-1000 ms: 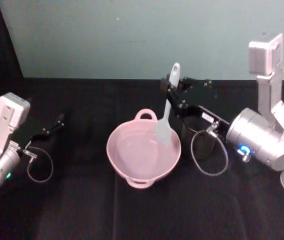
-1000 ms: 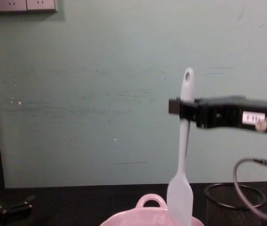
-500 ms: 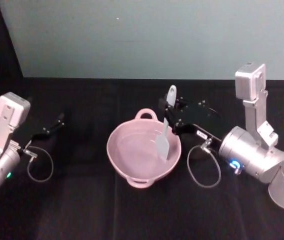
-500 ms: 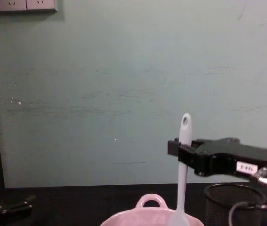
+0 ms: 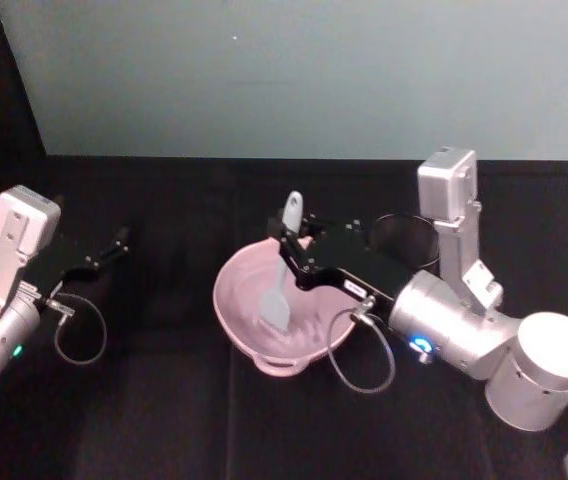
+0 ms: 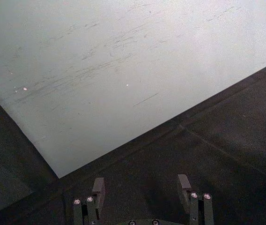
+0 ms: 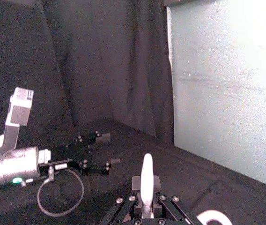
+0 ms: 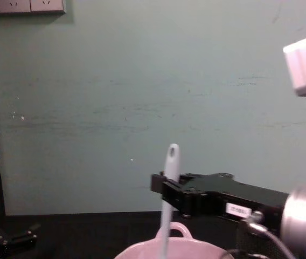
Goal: Use the one hand to pick up the spoon and stir the clear water in the bowl.
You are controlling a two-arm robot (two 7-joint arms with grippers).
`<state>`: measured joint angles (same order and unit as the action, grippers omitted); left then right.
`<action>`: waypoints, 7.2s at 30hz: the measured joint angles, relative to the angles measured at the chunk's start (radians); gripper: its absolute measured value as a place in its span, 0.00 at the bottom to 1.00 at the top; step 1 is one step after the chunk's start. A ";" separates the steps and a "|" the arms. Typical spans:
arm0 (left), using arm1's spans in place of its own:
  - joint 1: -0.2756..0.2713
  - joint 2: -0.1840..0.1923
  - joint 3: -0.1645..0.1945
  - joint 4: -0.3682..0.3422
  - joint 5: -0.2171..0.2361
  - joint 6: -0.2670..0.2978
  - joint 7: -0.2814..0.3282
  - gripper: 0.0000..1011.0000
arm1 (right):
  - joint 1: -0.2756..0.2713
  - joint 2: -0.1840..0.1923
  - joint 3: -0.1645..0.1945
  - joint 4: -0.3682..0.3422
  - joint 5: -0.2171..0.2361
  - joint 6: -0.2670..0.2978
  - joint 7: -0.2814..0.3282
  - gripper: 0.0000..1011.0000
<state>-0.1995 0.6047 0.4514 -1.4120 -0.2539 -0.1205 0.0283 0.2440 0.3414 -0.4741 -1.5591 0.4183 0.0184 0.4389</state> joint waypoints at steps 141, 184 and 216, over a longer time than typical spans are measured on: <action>0.000 0.000 0.000 0.000 0.000 0.000 0.000 1.00 | -0.118 -0.110 0.101 -0.101 -0.201 0.091 -0.101 0.12; 0.000 0.000 0.000 0.000 0.000 0.000 0.000 1.00 | -0.104 -0.196 0.151 -0.055 -0.326 0.089 -0.267 0.12; 0.000 0.000 0.000 0.000 0.000 0.000 0.000 1.00 | -0.326 -0.044 0.215 -0.353 -0.262 0.164 -0.186 0.12</action>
<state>-0.1995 0.6047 0.4514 -1.4120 -0.2539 -0.1205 0.0283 -0.0821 0.2971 -0.2591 -1.9120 0.1568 0.1827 0.2531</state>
